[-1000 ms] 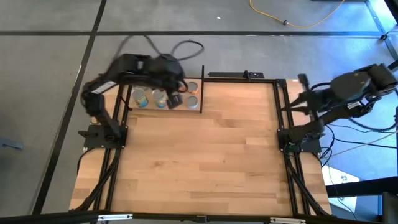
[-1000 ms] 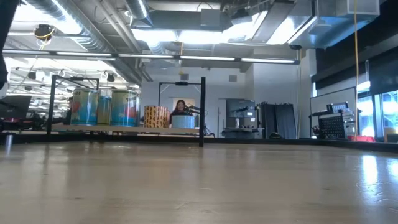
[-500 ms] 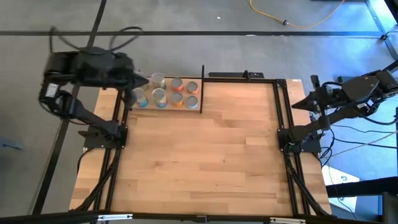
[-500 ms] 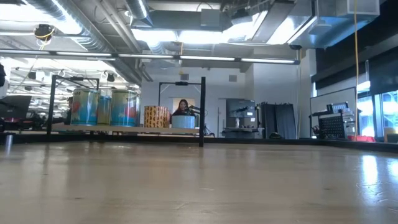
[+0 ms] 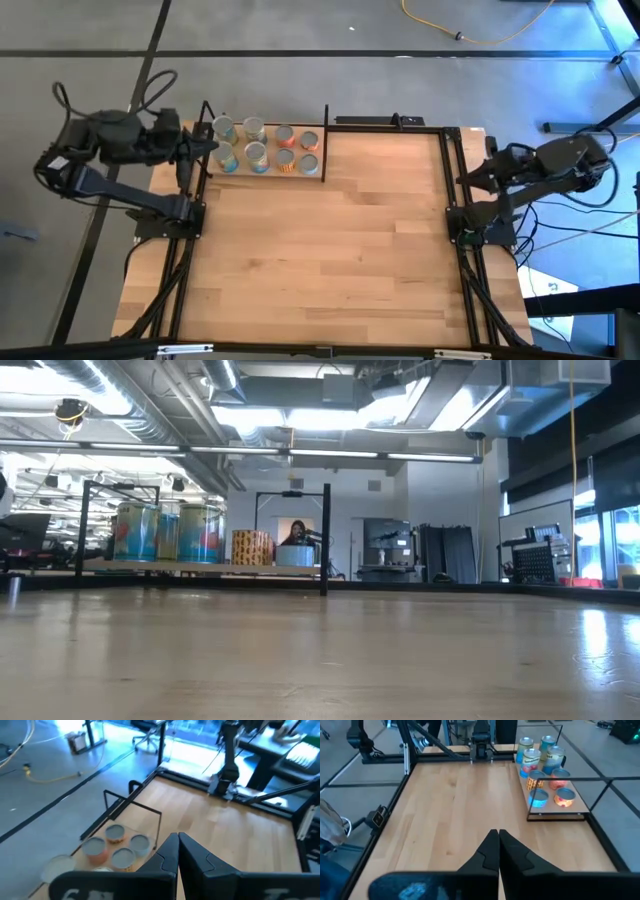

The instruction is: Pick and place cans onto a shelf

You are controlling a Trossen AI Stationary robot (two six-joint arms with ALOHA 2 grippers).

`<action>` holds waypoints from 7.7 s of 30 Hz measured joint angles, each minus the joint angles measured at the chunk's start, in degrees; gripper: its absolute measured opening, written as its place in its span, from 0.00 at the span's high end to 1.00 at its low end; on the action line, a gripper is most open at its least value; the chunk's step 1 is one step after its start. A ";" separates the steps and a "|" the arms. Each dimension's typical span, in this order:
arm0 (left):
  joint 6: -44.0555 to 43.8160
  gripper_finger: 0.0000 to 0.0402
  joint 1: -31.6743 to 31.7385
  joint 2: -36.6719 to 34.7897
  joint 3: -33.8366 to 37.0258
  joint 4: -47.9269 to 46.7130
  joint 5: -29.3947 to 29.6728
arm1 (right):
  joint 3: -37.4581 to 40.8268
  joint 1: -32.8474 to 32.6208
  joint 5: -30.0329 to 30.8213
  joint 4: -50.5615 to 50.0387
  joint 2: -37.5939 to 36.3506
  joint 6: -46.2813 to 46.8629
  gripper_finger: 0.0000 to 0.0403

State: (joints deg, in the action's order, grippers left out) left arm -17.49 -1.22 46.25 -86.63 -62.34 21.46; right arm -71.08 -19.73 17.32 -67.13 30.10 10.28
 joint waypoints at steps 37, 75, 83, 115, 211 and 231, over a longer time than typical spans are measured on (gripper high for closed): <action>2.66 1.00 -0.09 -46.07 51.77 33.98 -2.41 | 35.04 -0.01 -0.27 32.12 -26.87 1.41 1.00; 14.90 1.00 -0.11 -46.09 69.70 48.70 -19.64 | 62.66 0.02 -4.37 50.05 -29.54 -3.86 0.99; 14.65 1.00 -0.11 -46.09 74.80 52.22 -18.89 | 65.99 0.02 -4.39 54.36 -29.54 -4.47 0.99; 16.32 1.00 -0.06 -46.11 86.18 64.06 -26.42 | 66.02 0.04 -8.37 53.64 -29.52 -6.41 0.99; 18.60 1.00 -0.05 -45.85 86.21 63.22 -19.42 | 65.93 0.02 -8.38 53.59 -29.48 -4.74 0.99; 18.60 1.00 -0.04 -45.85 86.21 63.22 -19.40 | 65.93 0.03 -8.39 53.59 -29.48 -4.75 0.99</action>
State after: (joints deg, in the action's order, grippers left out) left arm 1.10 -1.26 0.40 -0.43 0.89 2.06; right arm -5.15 -19.70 8.93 -13.54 0.62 5.53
